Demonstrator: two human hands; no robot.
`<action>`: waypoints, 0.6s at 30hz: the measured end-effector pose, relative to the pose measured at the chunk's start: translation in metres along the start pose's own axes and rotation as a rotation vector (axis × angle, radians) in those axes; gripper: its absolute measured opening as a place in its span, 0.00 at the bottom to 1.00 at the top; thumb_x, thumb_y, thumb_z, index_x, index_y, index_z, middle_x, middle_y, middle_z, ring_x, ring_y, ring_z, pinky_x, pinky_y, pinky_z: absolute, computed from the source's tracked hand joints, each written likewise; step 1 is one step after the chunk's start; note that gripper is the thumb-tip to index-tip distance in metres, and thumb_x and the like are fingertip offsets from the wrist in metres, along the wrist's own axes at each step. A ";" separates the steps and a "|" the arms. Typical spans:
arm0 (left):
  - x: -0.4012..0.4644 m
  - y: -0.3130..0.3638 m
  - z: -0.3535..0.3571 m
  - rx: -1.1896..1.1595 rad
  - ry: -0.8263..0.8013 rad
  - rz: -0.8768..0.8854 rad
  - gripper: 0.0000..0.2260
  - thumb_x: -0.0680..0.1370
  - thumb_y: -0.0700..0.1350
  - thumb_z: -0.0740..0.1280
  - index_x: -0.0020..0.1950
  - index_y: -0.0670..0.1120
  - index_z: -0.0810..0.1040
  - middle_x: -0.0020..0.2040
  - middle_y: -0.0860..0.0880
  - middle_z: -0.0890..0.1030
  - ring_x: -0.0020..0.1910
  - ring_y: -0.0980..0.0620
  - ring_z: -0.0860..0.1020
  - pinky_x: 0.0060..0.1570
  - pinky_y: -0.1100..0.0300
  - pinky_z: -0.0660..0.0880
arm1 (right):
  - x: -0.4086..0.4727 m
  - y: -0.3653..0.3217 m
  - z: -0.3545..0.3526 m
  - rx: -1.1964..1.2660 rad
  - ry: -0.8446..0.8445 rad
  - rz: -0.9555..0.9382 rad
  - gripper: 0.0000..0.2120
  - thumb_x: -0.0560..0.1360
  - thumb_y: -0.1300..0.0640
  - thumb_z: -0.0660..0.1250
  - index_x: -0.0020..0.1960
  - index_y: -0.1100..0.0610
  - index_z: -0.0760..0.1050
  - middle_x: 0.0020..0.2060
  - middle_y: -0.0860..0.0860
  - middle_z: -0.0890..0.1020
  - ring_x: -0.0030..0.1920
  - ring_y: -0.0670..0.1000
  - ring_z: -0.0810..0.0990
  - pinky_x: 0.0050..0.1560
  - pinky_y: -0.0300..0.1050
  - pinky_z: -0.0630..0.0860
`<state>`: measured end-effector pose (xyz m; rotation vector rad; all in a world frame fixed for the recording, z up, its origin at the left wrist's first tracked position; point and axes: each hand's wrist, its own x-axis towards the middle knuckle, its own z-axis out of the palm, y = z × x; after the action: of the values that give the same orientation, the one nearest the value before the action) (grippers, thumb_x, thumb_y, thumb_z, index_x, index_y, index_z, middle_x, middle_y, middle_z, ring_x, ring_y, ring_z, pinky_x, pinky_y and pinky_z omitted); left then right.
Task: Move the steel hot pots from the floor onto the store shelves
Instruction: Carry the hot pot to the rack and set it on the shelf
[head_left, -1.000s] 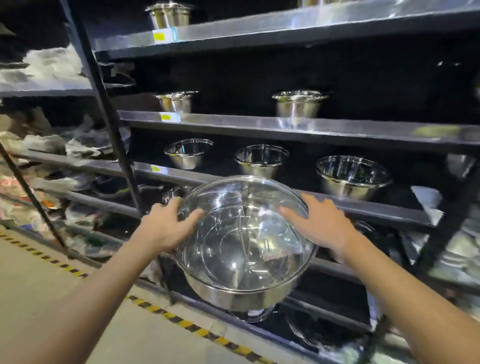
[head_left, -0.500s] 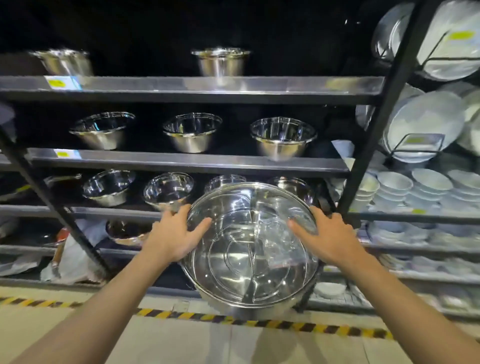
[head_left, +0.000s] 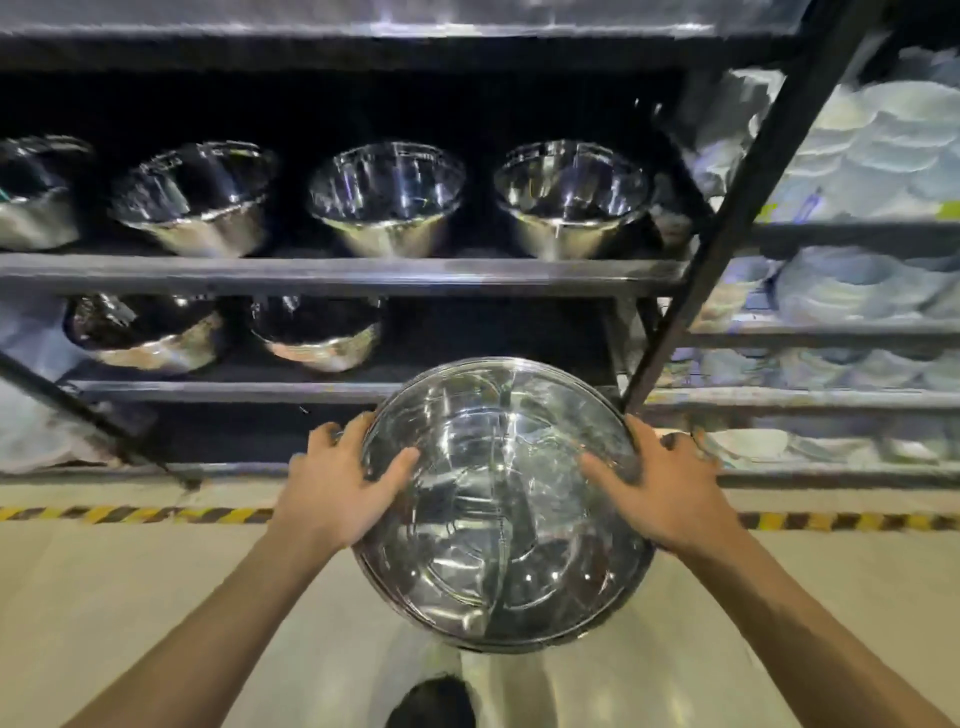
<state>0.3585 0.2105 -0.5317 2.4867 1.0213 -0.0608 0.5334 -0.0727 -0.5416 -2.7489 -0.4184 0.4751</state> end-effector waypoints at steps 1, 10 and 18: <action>0.010 -0.005 0.020 -0.003 0.003 0.005 0.43 0.67 0.79 0.51 0.76 0.59 0.63 0.74 0.40 0.67 0.70 0.34 0.69 0.69 0.42 0.67 | 0.011 0.008 0.018 0.012 0.003 0.007 0.53 0.60 0.12 0.46 0.79 0.38 0.54 0.69 0.63 0.68 0.70 0.69 0.66 0.68 0.65 0.67; 0.114 -0.031 0.144 -0.069 0.181 0.153 0.39 0.67 0.79 0.55 0.72 0.61 0.69 0.68 0.42 0.74 0.70 0.38 0.69 0.69 0.42 0.68 | 0.118 0.059 0.131 0.079 0.236 -0.068 0.54 0.60 0.13 0.46 0.79 0.40 0.58 0.66 0.63 0.71 0.68 0.67 0.70 0.65 0.61 0.71; 0.179 -0.056 0.211 -0.060 0.361 0.313 0.40 0.72 0.74 0.57 0.74 0.48 0.71 0.66 0.41 0.78 0.70 0.42 0.69 0.64 0.48 0.69 | 0.182 0.069 0.190 0.058 0.386 -0.180 0.56 0.61 0.13 0.46 0.80 0.45 0.59 0.69 0.62 0.73 0.70 0.66 0.67 0.65 0.64 0.71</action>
<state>0.4768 0.2740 -0.7798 2.6243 0.7349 0.5239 0.6437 -0.0252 -0.7862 -2.6289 -0.5340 -0.0876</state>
